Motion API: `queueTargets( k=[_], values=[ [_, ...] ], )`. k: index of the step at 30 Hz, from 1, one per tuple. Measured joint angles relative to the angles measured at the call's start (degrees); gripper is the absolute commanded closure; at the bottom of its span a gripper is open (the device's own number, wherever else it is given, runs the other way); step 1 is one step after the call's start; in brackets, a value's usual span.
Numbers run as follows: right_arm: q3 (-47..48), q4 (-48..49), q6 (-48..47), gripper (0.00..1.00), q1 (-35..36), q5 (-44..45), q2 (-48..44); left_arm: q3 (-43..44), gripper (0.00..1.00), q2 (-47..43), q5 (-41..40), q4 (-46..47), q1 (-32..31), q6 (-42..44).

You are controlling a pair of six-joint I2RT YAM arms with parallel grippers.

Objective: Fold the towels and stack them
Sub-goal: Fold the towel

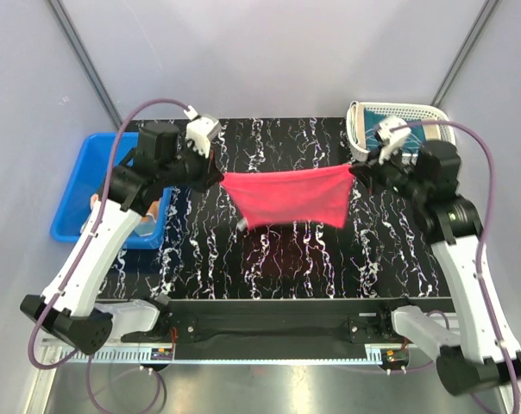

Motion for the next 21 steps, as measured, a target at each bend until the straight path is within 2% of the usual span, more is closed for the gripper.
queueTargets(
  k=[3, 6, 10, 13, 16, 17, 18, 20, 21],
  values=[
    [-5.6, 1.81, 1.36, 1.0, 0.11, 0.92, -5.46, -4.26, 1.0, -2.27, -0.13, -0.76, -0.52, -0.87],
    [-8.92, 5.29, 2.86, 1.0, 0.22, 1.84, -3.1, -5.11, 1.0, 1.49, -1.42, 0.2, -0.46, -1.51],
    [-10.38, 11.69, 4.7, 1.0, 0.22, 3.93, 8.92, -3.87, 1.0, 13.25, -3.63, 2.01, 0.44, -1.53],
    [-10.56, 16.41, 5.14, 1.0, 0.22, 4.72, 20.63, 1.11, 1.0, 25.68, -4.74, 2.51, 2.05, -0.74],
    [-9.16, 19.87, 5.11, 1.0, 0.22, 5.86, 31.12, 12.24, 1.0, 39.89, -6.05, 1.36, 3.82, 0.44],
    [-7.34, 20.57, 4.96, 0.97, 0.22, 6.36, 35.15, 16.98, 0.99, 44.37, -6.47, 0.83, 4.31, 0.74],
    [-4.42, 20.5, 4.76, 0.93, 0.22, 6.78, 39.54, 21.09, 0.86, 48.37, -6.91, 1.42, 4.76, 0.96],
    [2.64, 20.46, 4.37, 0.82, 0.2, 8.17, 47.84, 30.32, 0.65, 56.52, -7.74, 0.22, 5.77, 1.6],
    [6.86, 20.2, 4.09, 0.67, 0.2, 8.92, 51.89, 34.6, 0.51, 59.78, -8.35, -0.83, 6.14, 1.7]
  ],
)
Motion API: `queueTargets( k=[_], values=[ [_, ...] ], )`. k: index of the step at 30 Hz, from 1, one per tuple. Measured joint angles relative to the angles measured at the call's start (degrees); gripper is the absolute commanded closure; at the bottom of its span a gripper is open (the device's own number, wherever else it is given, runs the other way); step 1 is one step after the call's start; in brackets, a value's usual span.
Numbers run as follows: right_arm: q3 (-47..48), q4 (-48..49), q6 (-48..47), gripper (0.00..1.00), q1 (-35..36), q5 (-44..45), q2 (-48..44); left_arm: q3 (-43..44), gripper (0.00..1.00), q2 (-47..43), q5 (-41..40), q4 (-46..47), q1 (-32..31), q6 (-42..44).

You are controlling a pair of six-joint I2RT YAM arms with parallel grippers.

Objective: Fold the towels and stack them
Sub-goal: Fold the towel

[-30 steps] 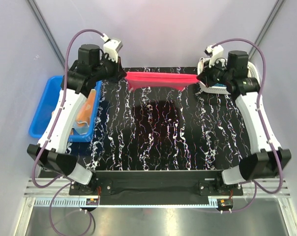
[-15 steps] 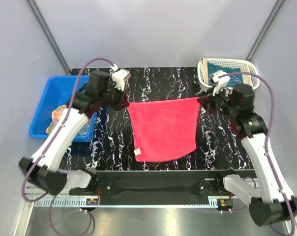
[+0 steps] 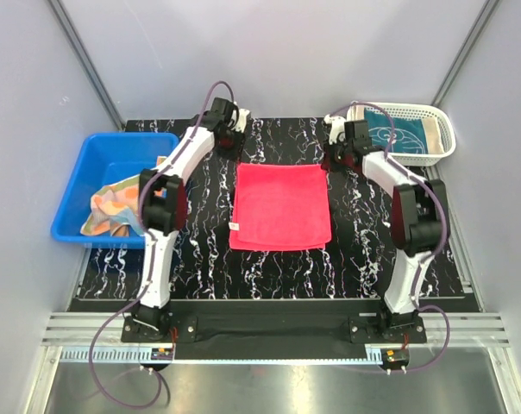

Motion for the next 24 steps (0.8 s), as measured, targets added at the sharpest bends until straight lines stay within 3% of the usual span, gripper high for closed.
queueTargets(
  k=[3, 8, 14, 20, 24],
  values=[
    [9.03, -0.48, -0.57, 0.52, 0.0, 3.26, 7.72, 8.76, 0.44, 7.15, -4.0, 0.07, 1.25, -0.48],
    [14.91, -3.78, 1.46, 0.47, 0.0, 6.99, 9.14, 5.9, 0.42, 5.16, -9.03, 1.42, 3.17, -2.25],
    [10.71, -10.99, 15.26, 0.48, 0.07, 7.93, -0.33, -12.83, 0.5, -11.58, -5.64, 3.76, 3.26, -9.33],
    [-5.38, -15.8, 27.61, 0.52, 0.07, 7.93, -15.52, -35.52, 0.55, -29.66, -0.74, 7.3, -2.25, -17.35],
    [-17.44, -15.43, 32.85, 0.54, 0.09, 6.1, -19.67, -48.22, 0.53, -32.83, 1.73, 10.1, -6.36, -21.57]
  ],
)
